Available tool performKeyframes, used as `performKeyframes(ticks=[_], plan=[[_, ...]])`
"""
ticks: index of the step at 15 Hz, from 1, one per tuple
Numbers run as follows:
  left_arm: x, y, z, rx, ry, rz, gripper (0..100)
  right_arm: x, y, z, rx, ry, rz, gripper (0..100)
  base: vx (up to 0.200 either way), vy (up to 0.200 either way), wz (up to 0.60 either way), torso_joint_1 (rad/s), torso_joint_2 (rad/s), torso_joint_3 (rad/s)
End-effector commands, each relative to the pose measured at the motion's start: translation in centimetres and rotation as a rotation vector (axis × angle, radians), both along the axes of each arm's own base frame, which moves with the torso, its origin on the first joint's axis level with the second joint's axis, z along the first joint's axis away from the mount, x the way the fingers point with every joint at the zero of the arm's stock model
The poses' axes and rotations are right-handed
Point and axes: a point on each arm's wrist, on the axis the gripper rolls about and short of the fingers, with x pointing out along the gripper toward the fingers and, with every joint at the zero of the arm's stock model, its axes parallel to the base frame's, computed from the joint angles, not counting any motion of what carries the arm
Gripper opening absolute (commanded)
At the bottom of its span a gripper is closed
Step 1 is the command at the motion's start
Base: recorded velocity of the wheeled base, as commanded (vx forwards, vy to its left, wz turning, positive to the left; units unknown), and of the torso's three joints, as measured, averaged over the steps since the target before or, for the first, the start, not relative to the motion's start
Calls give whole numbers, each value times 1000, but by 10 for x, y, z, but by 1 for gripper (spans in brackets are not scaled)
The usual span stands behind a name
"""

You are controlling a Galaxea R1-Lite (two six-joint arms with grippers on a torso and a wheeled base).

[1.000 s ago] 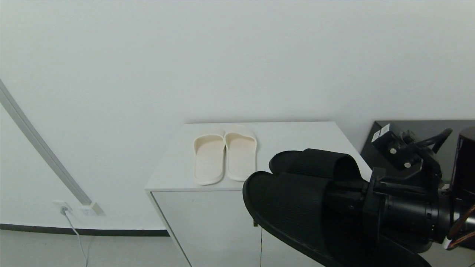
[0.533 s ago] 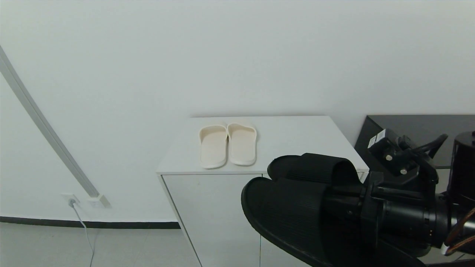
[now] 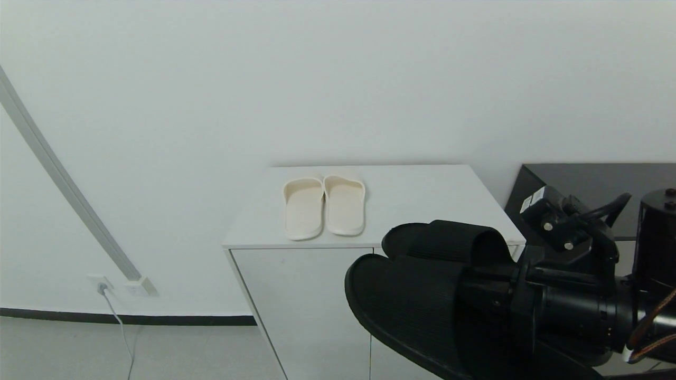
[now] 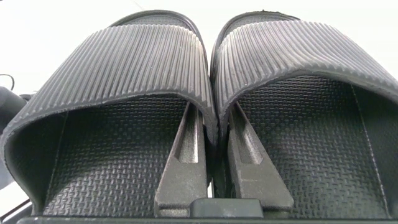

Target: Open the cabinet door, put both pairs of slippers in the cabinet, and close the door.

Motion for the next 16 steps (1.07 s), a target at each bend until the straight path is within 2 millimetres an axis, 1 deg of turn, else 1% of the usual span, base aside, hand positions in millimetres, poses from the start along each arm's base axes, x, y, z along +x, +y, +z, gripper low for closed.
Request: performKeyframes(ticks=[1, 3, 9, 10, 16], plan=[[0, 0, 0, -1, 1, 1, 0, 1, 2, -5, -13, 11, 5, 0, 0, 0, 0, 0, 0, 0], [0, 0, 0, 1, 1, -1, 0, 0, 3, -7, -20, 18, 8, 0, 0, 0, 0, -55, 138, 74], [0, 0, 0, 1, 1, -3, 0, 1, 4, -14, -37, 37, 8, 0, 0, 0, 0, -211, 514, 294], [0, 0, 0, 1, 1, -3, 100, 1, 4, -14, -37, 37, 8, 0, 0, 0, 0, -212, 535, 310], [0, 0, 0, 2, 1, -3, 100, 1, 5, -14, -40, 39, 11, 0, 0, 0, 0, -200, 525, 323]])
